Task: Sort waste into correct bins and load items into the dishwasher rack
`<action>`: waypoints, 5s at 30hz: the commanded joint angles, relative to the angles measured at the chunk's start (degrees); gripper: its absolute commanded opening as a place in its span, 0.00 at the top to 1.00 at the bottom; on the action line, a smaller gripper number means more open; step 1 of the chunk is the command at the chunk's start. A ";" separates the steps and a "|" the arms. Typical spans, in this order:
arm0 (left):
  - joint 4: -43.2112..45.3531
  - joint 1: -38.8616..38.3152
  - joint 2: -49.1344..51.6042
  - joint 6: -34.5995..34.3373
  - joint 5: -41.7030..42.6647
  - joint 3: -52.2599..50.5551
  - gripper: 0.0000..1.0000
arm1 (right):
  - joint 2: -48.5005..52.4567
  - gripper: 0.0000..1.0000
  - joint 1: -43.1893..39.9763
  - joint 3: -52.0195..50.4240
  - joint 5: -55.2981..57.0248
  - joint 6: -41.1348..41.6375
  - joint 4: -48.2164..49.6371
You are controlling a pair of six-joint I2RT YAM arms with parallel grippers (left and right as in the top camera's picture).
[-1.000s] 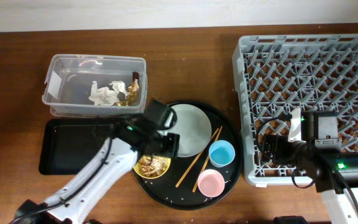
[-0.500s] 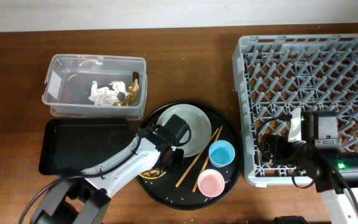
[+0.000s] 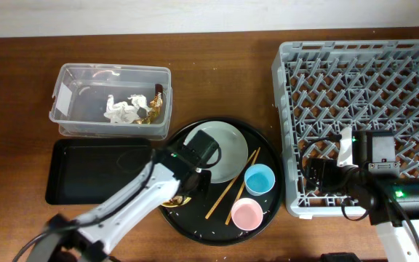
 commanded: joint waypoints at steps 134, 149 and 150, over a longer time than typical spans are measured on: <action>0.68 34.38 -3.74 19.96 -6.62 -1.62 0.71 | -0.07 0.02 0.28 1.05 -0.35 0.09 -0.20; -0.66 32.68 -1.07 19.96 -4.85 -1.31 0.61 | -0.07 0.02 0.28 1.05 -0.35 0.09 -0.20; -1.33 32.68 -1.53 19.96 -4.83 -0.33 0.61 | -0.07 0.02 0.28 1.05 -0.35 0.09 -0.20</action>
